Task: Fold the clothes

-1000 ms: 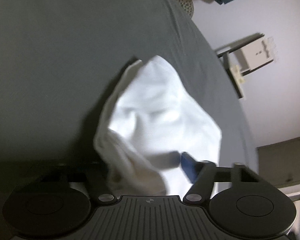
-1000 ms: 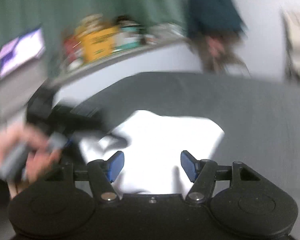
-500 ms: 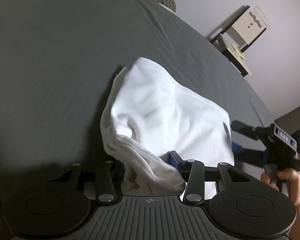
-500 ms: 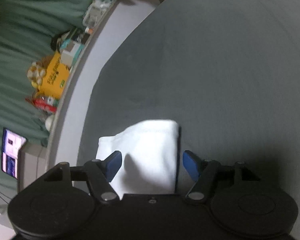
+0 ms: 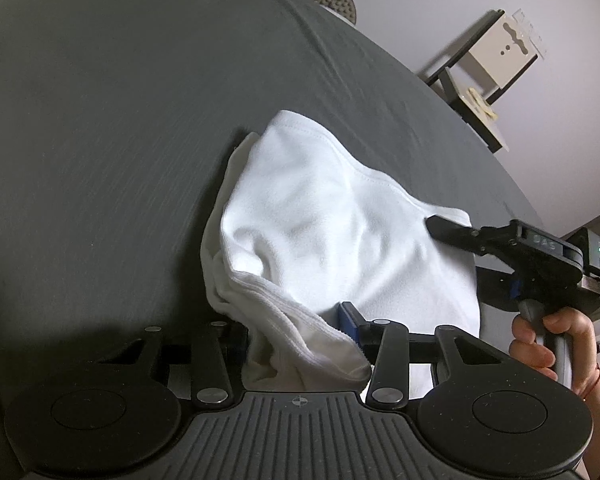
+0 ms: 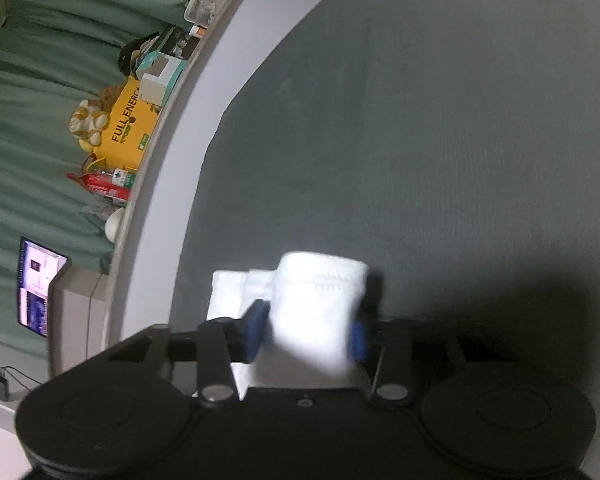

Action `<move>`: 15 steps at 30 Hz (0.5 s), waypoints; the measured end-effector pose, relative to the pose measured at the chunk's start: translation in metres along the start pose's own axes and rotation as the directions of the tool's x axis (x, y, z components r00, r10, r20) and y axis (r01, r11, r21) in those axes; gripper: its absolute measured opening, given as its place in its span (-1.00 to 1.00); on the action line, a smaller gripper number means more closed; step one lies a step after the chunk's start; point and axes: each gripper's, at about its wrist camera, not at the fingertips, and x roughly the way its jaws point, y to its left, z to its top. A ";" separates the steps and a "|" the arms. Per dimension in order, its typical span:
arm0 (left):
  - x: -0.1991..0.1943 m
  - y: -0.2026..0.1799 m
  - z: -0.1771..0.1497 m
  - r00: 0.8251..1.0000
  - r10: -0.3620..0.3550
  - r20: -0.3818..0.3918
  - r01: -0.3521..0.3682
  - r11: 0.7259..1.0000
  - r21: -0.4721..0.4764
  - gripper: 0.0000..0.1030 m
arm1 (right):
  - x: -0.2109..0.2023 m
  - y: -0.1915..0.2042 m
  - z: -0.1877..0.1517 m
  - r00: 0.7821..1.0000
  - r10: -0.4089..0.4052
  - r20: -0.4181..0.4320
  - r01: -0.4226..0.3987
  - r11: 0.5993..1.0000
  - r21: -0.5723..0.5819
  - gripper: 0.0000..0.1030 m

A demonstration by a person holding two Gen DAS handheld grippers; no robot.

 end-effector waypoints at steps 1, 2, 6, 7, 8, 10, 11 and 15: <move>0.001 -0.003 0.001 1.000 0.004 0.001 -0.004 1.000 0.012 -0.23 | 0.000 0.000 -0.001 1.000 -0.003 0.005 0.003 1.000 -0.005 -0.40; 0.001 -0.007 0.002 1.000 0.007 0.003 -0.007 1.000 0.025 -0.25 | -0.001 0.000 -0.001 1.000 -0.005 0.011 0.005 1.000 -0.009 -0.41; -0.008 -0.016 0.003 1.000 0.013 0.023 -0.015 0.997 0.072 -0.35 | -0.011 0.005 -0.005 0.999 -0.005 0.041 0.007 1.000 -0.027 -0.51; -0.011 -0.019 0.004 0.999 0.009 0.032 -0.012 0.996 0.087 -0.37 | -0.016 0.007 -0.005 0.999 0.000 0.048 0.002 1.000 -0.031 -0.52; -0.014 -0.023 0.004 0.999 0.005 0.041 -0.009 0.995 0.103 -0.38 | -0.021 0.009 -0.004 0.998 0.004 0.055 -0.002 0.999 -0.034 -0.52; -0.021 -0.031 0.007 0.998 -0.012 0.056 0.005 0.991 0.132 -0.43 | -0.035 0.012 -0.002 0.997 0.007 0.074 -0.004 0.999 -0.036 -0.52; -0.023 -0.037 0.007 0.997 -0.033 0.064 0.023 0.988 0.154 -0.44 | -0.045 0.013 0.001 0.996 0.009 0.091 -0.006 0.999 -0.035 -0.52; -0.024 -0.075 0.004 0.993 -0.103 0.064 0.082 0.960 0.268 -0.44 | -0.096 0.012 0.017 0.988 -0.009 0.156 0.017 0.999 -0.050 -0.53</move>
